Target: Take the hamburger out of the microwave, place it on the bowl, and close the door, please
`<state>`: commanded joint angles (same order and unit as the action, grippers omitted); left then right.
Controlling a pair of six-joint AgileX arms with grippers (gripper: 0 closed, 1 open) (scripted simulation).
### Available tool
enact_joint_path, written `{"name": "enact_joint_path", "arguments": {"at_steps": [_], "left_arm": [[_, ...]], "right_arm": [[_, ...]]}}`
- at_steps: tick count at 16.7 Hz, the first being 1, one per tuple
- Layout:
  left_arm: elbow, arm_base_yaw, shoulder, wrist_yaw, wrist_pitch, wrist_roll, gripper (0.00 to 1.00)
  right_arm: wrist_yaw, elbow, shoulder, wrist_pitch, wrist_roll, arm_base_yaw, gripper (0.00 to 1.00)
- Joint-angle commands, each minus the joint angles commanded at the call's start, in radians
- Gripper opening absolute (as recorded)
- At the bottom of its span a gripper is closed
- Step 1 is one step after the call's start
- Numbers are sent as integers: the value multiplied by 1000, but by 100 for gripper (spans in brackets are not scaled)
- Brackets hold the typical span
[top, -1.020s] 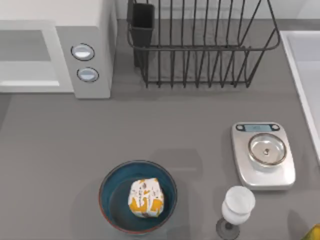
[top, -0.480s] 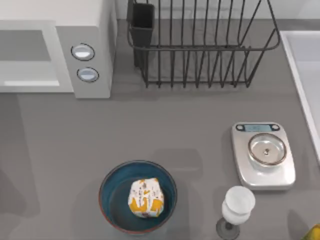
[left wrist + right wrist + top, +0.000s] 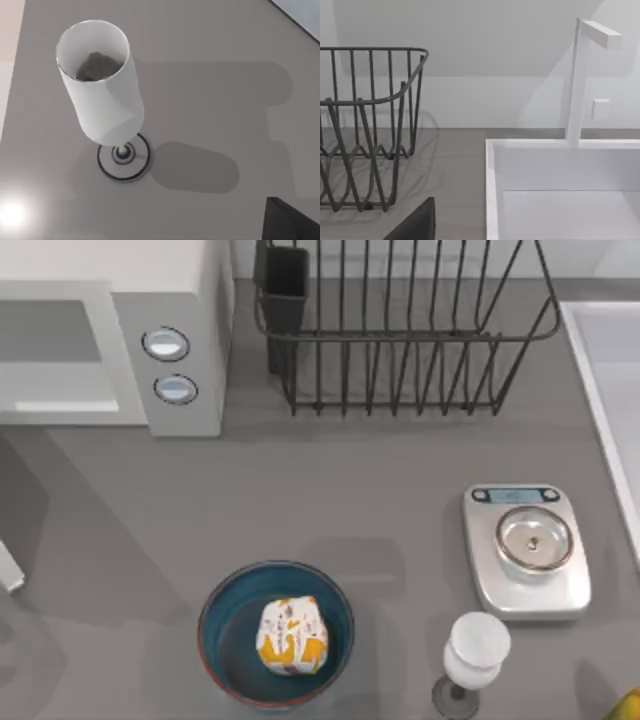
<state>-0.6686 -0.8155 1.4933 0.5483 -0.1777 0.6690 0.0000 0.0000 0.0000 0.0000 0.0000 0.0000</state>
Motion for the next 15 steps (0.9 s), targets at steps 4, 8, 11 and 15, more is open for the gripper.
{"name": "enact_joint_path", "arguments": {"at_steps": [4,8,11,15], "left_arm": [[152,178,-186,-92,59,-161,0],[207,235,-242,-131,82,-217,0],[206,233,-239,-128,80,-219,0],[233,342,-281,-206,84,-306,0]], "right_arm": [[0,0,0,0,0,0,100],[0,0,0,0,0,0,100],[0,0,0,0,0,0,100],[0,0,0,0,0,0,100]]}}
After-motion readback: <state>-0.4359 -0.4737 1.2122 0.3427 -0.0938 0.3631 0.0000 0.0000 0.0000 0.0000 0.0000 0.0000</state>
